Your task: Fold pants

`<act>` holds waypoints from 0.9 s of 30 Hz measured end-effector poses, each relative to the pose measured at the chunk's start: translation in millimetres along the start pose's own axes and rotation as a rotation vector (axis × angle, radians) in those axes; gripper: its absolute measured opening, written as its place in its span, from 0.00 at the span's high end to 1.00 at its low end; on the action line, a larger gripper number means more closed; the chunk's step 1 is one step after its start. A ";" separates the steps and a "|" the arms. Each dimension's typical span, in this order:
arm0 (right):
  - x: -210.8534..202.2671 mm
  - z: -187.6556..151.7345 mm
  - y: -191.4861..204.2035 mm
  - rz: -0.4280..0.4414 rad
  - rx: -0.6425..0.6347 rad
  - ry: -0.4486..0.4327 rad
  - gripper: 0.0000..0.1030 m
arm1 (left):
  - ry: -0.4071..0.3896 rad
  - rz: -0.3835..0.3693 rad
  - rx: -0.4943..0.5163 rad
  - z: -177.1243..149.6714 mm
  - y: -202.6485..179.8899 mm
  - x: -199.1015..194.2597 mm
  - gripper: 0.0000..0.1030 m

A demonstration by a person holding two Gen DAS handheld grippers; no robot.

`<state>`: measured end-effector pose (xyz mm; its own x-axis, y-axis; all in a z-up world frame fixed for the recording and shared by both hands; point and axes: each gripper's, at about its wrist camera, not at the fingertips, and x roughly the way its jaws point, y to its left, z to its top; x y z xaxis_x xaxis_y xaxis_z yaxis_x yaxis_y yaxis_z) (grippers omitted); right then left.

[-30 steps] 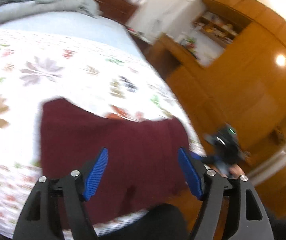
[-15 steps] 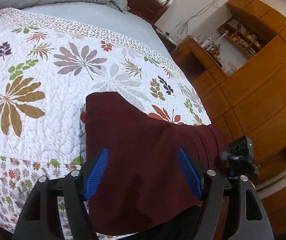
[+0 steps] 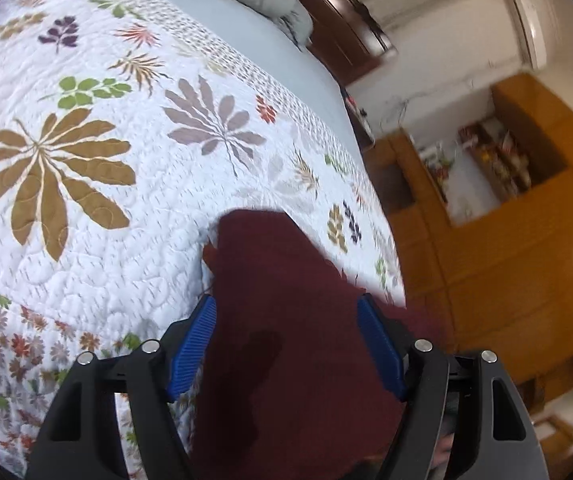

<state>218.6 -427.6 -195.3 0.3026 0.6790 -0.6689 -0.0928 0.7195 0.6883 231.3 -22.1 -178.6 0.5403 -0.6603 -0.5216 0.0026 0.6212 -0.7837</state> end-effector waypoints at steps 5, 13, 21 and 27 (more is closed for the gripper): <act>2.0 -15.1 -30.8 0.065 0.077 -0.050 0.74 | -0.015 -0.107 0.004 15.6 -19.9 13.9 0.29; -11.1 -33.1 -46.1 0.112 0.138 -0.046 0.80 | 0.069 -0.184 -0.070 28.7 -15.1 47.4 0.29; -72.0 -21.8 -26.1 -0.024 0.114 -0.168 0.69 | 0.127 -0.197 -0.111 32.3 4.9 65.9 0.29; -48.0 21.4 45.3 0.180 0.010 -0.180 0.70 | 0.120 -0.301 -0.100 40.6 -3.5 68.0 0.29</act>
<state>220.1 -430.7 -126.0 0.4463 0.7582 -0.4754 -0.1513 0.5875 0.7949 302.2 -52.0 -197.6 0.4251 -0.8565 -0.2927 0.0613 0.3499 -0.9348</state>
